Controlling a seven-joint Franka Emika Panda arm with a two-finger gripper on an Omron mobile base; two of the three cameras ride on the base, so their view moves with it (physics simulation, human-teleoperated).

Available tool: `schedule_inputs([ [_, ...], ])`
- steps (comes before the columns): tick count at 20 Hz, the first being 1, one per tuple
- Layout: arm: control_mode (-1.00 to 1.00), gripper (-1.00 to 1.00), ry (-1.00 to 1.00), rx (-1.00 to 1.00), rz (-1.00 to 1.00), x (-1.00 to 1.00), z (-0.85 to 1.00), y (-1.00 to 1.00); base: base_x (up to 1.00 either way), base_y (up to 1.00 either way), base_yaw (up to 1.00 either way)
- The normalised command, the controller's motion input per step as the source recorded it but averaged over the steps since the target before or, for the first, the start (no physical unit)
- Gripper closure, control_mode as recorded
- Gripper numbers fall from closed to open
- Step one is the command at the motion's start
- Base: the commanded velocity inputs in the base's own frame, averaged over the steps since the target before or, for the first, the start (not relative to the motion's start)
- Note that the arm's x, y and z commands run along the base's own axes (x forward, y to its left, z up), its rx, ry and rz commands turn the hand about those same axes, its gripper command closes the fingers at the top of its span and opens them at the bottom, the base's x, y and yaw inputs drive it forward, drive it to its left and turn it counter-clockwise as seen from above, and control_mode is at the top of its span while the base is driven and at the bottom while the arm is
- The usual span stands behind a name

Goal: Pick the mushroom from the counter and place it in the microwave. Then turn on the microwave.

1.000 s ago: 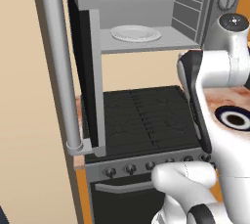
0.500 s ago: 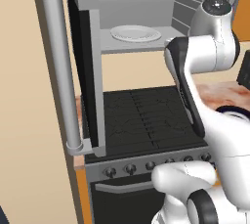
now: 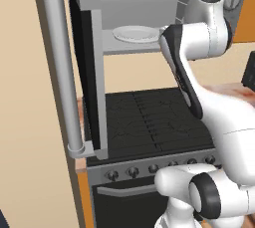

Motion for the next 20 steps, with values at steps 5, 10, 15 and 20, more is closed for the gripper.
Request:
schedule_inputs([
  [5,-1.00,1.00,-0.09,0.00,0.07,0.40,0.08,0.13,0.00,0.00,0.00],
  [10,-1.00,1.00,-0.09,0.00,0.07,0.25,0.08,0.25,0.00,0.00,0.00],
  [15,-1.00,1.00,-0.06,0.00,0.06,0.29,0.01,0.22,0.00,0.00,0.00],
  [20,-1.00,1.00,-0.05,0.00,0.08,0.45,0.03,0.14,0.00,0.00,0.00],
])
